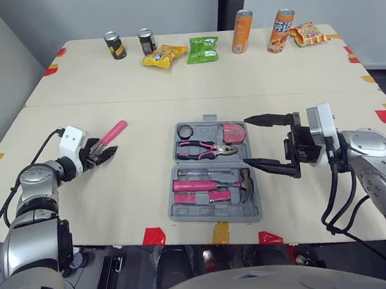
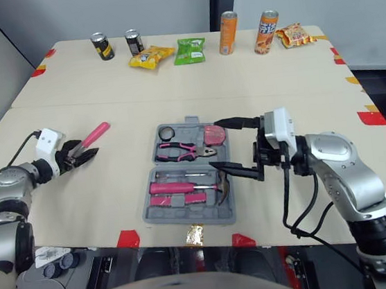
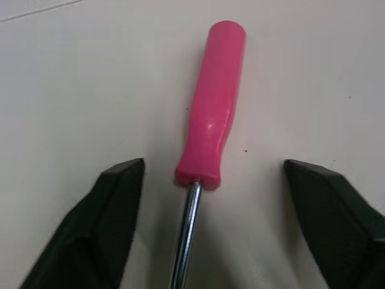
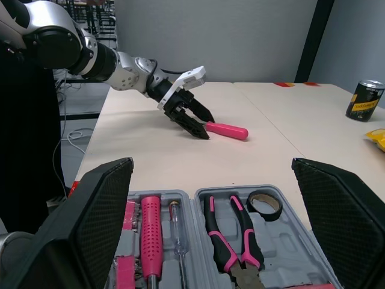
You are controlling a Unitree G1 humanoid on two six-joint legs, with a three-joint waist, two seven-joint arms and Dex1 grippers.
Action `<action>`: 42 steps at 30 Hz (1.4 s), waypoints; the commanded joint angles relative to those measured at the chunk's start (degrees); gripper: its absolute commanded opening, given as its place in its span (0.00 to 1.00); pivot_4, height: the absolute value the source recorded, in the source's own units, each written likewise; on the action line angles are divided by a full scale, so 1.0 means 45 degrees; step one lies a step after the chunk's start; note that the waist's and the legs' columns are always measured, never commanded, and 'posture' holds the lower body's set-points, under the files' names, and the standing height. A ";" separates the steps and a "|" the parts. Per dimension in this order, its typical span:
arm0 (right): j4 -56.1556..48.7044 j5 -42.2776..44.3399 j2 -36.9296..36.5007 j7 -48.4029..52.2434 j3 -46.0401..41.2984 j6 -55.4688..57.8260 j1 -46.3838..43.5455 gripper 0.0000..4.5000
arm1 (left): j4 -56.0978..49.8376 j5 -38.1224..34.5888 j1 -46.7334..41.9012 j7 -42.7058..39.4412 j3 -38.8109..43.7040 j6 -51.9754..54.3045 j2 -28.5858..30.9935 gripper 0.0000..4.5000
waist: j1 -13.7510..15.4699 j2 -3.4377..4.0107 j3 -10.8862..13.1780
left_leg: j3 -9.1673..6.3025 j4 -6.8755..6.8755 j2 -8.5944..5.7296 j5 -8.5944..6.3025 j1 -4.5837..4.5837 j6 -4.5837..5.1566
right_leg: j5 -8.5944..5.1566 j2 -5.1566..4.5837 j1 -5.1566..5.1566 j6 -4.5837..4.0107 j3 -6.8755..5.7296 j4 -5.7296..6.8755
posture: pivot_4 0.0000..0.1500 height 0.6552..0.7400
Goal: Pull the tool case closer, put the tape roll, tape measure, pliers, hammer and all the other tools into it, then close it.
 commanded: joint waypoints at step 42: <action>-0.0602 0.0403 -0.0486 0.0406 0.0155 0.0560 -0.0436 1.00 | -1.5107 -0.2507 0.8210 0.5191 0.1000 0.7960 -0.2719 0.09 | -0.0130 -0.0006 0.0026 | -0.0004 -0.0049 -0.0005 0.0001 0.0008 0.0002 | 0.0000 -0.0016 0.0011 0.0001 -0.0012 -0.0079 | 1.00 1.00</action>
